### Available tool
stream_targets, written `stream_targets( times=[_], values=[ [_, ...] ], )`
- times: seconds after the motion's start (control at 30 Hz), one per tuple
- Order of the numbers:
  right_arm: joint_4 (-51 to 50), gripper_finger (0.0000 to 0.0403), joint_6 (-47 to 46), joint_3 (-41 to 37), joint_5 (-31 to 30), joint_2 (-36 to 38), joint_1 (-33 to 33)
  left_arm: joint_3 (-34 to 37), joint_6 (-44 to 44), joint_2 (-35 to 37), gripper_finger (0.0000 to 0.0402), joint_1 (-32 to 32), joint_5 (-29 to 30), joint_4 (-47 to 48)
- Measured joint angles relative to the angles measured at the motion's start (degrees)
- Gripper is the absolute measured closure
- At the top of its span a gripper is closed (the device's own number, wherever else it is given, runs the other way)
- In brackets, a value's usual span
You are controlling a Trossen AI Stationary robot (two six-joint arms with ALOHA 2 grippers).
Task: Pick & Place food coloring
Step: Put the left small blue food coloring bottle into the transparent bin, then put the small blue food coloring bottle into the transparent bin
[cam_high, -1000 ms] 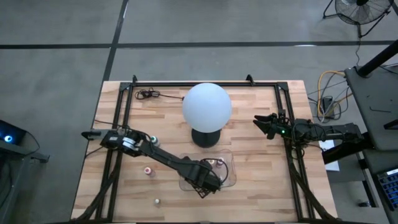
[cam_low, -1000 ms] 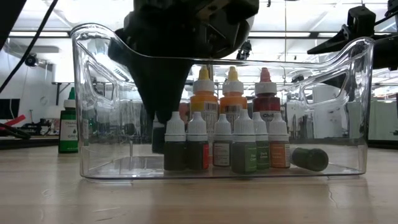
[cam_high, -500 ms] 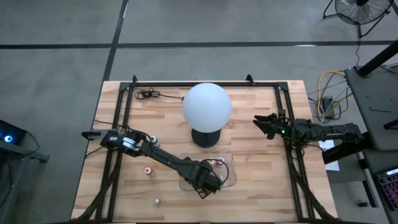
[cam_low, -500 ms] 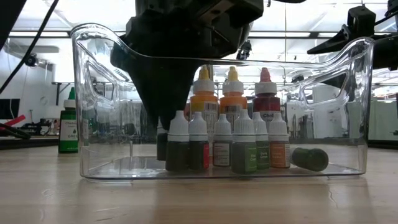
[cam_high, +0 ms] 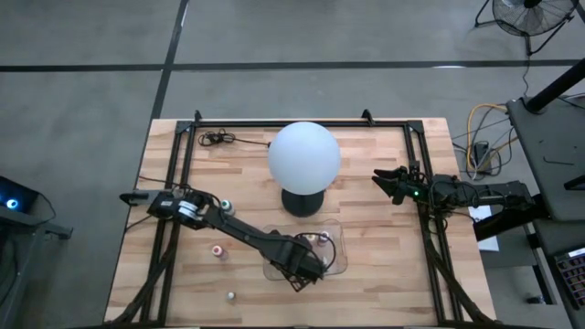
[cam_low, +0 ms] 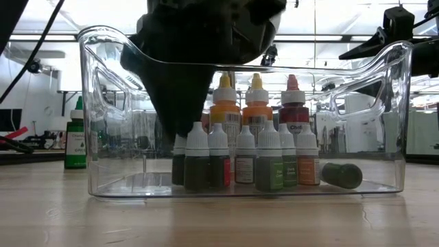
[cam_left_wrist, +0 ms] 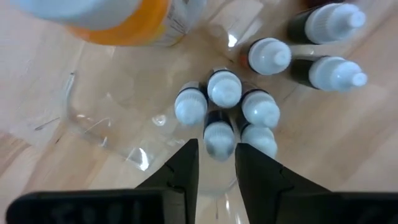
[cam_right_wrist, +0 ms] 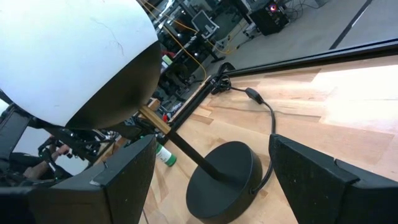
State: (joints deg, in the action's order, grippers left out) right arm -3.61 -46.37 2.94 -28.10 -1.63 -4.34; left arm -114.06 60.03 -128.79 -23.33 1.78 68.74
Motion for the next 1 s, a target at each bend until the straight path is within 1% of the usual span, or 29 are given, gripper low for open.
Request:
stream_targets(
  times=[0.17, 0.27, 0.37, 0.6, 0.73, 0.83, 0.9, 1.0],
  values=[
    [0.0, 0.0101, 0.0, 0.0, 0.0, 0.0, 0.0, 0.0, 0.0, 2.3, 0.0321, 0.0, 0.1, 0.5],
    [0.0, 0.0101, 0.0, 0.0, 0.0, 0.0, 0.0, 0.0, 0.0, 3.8, 0.0302, 0.0, 0.1, 0.8],
    [0.0, 0.0101, 0.0, 0.0, 0.0, 0.0, 0.0, 0.0, 0.0, 5.5, 0.0263, 0.0, 0.1, 0.9],
    [0.0, 0.0101, 0.0, 0.0, 0.0, 0.0, 0.0, 0.0, 1.9, 9.4, 0.0152, 0.0, -1.2, 2.8],
    [0.0, 0.0101, 0.0, 0.0, 0.0, 0.0, 0.0, 0.0, 2.7, 11.8, 0.0106, -0.1, -2.4, 4.7],
    [0.0, 0.0101, 0.0, 0.0, 0.0, 0.0, 0.0, 0.0, 2.5, 13.4, 0.009, -0.4, -4.4, 4.7],
    [0.0, 0.0101, 0.0, 0.0, 0.0, 0.0, 0.0, 0.0, 2.4, 14.5, 0.0087, -0.6, -5.8, 4.6],
    [0.0, 0.0101, 0.0, 0.0, 0.0, 0.0, 0.0, 0.0, 2.9, 16.1, 0.0086, -1.3, -6.2, 4.7]
  ],
)
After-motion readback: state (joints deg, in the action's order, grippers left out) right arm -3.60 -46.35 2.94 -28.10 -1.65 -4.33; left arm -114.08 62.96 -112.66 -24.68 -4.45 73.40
